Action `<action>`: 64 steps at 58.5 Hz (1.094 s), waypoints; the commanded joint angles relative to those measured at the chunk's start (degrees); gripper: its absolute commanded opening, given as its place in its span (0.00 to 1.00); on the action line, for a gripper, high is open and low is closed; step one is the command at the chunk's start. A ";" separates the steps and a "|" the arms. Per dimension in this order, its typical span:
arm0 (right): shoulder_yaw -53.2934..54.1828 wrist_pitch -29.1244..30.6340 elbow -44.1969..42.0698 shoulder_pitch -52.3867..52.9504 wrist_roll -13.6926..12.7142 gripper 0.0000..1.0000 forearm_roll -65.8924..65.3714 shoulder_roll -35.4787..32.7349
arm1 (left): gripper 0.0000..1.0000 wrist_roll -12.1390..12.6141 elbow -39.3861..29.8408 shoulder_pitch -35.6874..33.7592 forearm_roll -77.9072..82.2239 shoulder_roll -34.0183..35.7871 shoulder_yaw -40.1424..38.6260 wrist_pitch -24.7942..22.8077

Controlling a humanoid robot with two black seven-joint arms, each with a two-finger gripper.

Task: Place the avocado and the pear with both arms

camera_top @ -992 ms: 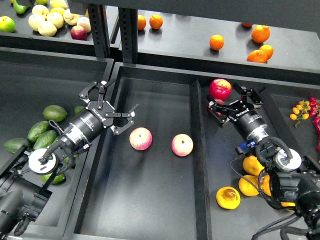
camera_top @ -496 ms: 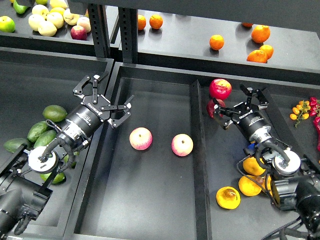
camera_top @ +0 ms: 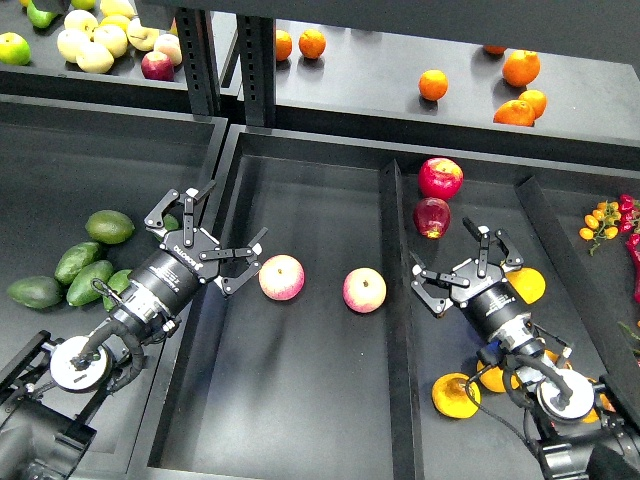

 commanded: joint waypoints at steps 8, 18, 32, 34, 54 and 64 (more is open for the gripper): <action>1.31 -0.01 2.24 -2.57 0.11 1.00 -0.48 0.00 | 0.99 -0.05 1.03 -0.60 -0.01 0.00 0.18 -0.01; 1.57 -0.01 1.80 2.09 0.29 1.00 -0.48 0.00 | 0.99 -0.05 1.73 -4.11 0.08 0.00 0.18 0.96; 3.07 -0.01 2.33 10.62 0.37 1.00 -0.48 0.00 | 0.99 -1.01 1.82 -12.03 -0.01 0.00 -1.13 4.56; 3.16 -0.01 2.50 11.14 0.37 1.00 -0.48 0.00 | 0.99 -1.01 1.82 -12.55 -0.01 0.00 -1.13 4.56; 3.24 -0.01 3.47 12.03 0.29 1.00 -0.57 0.00 | 0.99 -1.10 1.64 -13.52 -0.01 0.00 -1.22 4.39; 3.24 -0.01 3.47 12.73 0.29 1.00 -0.57 0.00 | 0.99 -1.01 1.64 -13.52 -0.01 0.00 -1.22 4.30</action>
